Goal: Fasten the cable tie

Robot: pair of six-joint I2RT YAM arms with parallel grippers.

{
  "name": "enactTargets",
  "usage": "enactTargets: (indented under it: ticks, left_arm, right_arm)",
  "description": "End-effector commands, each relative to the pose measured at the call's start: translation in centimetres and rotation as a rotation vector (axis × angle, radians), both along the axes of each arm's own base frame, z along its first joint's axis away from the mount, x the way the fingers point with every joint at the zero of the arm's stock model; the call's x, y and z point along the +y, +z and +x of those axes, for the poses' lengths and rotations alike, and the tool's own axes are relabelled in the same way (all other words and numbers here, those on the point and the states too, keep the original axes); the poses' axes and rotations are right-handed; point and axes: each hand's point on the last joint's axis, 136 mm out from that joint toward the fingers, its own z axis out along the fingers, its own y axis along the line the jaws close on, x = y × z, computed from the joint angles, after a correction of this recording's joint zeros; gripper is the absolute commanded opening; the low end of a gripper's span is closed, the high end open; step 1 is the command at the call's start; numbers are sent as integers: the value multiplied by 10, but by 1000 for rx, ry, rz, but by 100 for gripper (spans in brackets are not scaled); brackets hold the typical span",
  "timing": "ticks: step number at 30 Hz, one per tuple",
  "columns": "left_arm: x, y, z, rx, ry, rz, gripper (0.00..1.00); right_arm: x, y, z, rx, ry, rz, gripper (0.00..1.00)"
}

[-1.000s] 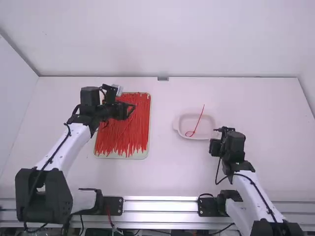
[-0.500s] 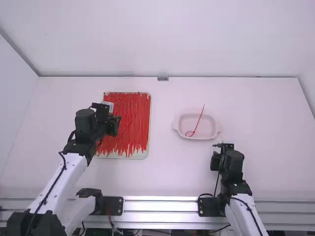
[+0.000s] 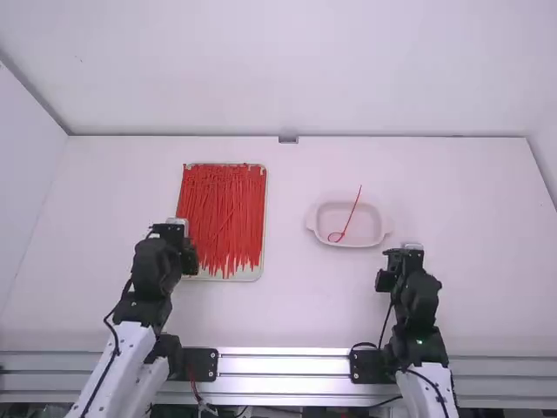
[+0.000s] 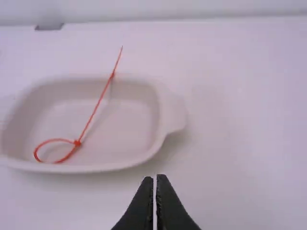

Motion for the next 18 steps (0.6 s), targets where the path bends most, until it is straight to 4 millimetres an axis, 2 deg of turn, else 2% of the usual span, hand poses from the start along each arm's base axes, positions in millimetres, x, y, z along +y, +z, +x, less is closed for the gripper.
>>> enactTargets:
  ticks: [1,11,18]
  left_arm:
    - [4,-10,-8,-6,19,14,0]
    - [4,-50,-33,-6,19,14,0]
    - [4,-30,-28,-104,19,13,0]
  right_arm:
    - [0,4,0,-28,0,1,0]
    - [0,36,2,-167,0,1,0]
    - [0,53,1,-245,0,1,0]
